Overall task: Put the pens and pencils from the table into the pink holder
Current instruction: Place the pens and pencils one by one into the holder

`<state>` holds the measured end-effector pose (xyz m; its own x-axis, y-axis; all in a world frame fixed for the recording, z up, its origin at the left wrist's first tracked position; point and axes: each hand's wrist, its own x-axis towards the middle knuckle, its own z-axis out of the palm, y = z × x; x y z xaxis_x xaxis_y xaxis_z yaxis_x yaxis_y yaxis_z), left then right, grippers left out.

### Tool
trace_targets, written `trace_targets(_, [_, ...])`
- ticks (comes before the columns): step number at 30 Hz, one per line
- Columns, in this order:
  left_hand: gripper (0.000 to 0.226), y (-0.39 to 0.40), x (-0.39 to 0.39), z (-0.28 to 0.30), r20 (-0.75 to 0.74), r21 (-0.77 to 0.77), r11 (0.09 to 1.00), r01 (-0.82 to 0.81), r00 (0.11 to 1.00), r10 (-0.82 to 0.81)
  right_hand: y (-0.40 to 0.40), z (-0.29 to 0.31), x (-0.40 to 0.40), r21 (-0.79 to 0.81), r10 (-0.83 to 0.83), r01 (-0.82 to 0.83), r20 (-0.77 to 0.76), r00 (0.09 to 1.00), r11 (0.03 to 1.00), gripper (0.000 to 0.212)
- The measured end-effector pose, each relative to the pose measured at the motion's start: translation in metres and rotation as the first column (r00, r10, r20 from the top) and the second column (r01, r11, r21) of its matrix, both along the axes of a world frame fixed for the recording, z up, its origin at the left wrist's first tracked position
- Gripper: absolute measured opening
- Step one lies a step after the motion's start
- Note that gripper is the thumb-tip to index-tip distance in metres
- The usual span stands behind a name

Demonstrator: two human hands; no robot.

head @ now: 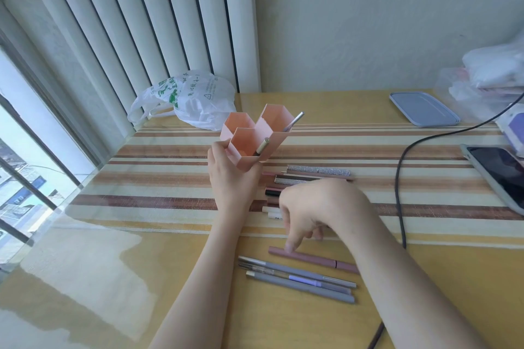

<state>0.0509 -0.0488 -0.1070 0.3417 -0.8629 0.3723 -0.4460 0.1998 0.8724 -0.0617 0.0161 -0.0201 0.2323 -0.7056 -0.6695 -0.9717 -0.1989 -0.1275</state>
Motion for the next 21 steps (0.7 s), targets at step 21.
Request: trace_targets(21, [0.046, 0.001, 0.001, 0.000, 0.010, -0.002, 1.000, 0.020, 1.000, -0.020, -0.010, 0.005, -0.009, -0.265, -0.133, 0.350, 0.596, 0.792, 0.899, 0.020])
